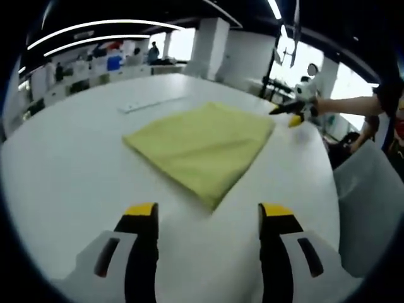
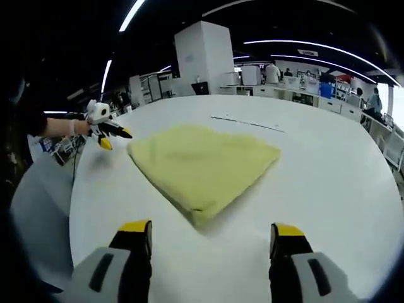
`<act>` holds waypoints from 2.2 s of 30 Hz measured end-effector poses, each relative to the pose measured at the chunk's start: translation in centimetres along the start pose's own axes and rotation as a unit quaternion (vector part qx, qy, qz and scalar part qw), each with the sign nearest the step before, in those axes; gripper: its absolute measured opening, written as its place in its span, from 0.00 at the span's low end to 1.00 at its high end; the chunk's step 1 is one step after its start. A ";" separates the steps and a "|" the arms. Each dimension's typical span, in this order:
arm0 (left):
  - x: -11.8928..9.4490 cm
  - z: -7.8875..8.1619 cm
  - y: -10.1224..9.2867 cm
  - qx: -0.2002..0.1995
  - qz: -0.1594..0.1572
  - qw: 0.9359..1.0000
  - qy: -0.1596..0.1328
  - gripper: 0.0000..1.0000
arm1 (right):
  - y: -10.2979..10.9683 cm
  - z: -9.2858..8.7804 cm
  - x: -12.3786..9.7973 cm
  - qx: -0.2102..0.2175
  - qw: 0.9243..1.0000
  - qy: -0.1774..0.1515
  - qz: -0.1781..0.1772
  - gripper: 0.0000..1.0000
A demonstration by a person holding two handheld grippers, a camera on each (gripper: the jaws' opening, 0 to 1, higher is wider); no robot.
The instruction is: Fold the garment on the visible template until the final outline fits inside the template.
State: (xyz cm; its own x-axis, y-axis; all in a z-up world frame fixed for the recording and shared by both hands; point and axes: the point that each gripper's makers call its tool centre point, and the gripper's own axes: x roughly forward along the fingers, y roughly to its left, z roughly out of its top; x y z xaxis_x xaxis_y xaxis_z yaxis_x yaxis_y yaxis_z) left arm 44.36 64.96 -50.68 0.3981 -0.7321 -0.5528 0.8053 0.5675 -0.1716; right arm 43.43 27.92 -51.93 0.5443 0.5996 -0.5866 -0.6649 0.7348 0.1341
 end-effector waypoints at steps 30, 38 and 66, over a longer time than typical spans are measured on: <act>1.8 -0.9 0.2 -0.023 -0.010 1.000 0.004 0.24 | 2.1 0.4 2.4 0.042 0.999 -0.020 0.013 0.11; 2.1 -1.0 0.2 -0.022 -0.012 1.000 0.005 0.13 | 1.8 0.3 2.4 0.048 0.999 -0.021 0.010 0.01; -1.9 -4.6 -3.9 -0.020 -0.018 0.999 0.031 0.00 | 7.8 -2.7 -0.7 0.042 0.997 0.001 0.060 0.00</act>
State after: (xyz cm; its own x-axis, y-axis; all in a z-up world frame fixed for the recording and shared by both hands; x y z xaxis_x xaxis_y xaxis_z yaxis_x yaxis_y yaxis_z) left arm 38.48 65.88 -52.70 0.3403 -0.7278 -0.5954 0.8002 0.5567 -0.2232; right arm 36.47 32.39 -52.61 0.4620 0.6847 -0.5637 -0.6801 0.6815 0.2703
